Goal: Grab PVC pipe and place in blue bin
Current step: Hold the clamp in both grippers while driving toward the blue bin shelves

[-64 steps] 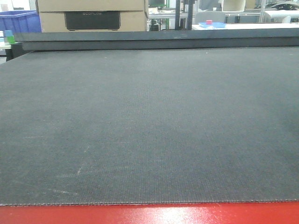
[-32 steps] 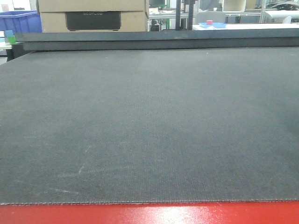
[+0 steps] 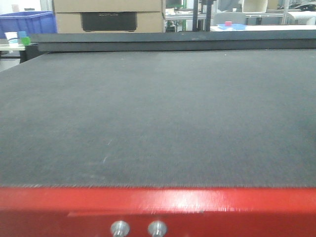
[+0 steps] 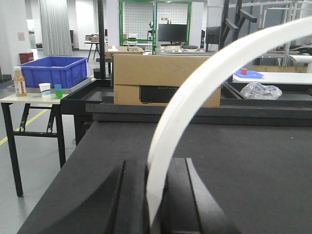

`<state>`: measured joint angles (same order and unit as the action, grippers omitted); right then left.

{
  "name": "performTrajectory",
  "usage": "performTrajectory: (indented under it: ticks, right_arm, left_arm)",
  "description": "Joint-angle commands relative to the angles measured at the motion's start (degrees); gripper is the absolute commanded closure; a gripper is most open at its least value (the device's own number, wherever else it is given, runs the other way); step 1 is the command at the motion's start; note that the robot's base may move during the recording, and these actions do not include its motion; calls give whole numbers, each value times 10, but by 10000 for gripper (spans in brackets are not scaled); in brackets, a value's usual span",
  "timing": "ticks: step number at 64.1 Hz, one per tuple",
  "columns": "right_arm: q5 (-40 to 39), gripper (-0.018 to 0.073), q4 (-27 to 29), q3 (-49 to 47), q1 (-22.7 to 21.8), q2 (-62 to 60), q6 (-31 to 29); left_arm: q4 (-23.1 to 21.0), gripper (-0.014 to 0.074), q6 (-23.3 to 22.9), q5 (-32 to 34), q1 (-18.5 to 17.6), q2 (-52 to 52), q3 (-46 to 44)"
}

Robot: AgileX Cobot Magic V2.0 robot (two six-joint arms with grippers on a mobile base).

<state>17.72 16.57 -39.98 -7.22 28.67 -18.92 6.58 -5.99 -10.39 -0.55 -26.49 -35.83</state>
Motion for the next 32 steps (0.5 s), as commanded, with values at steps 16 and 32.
performTrajectory:
  ticks: [16, 32]
  right_arm:
    - [-14, 727, 3, -1, 0, -3, -3]
    - [-14, 727, 3, -1, 0, -3, -3]
  left_arm:
    - [-4, 707, -2, 13, 2, 4, -5]
    - [-4, 707, -2, 13, 2, 5, -5]
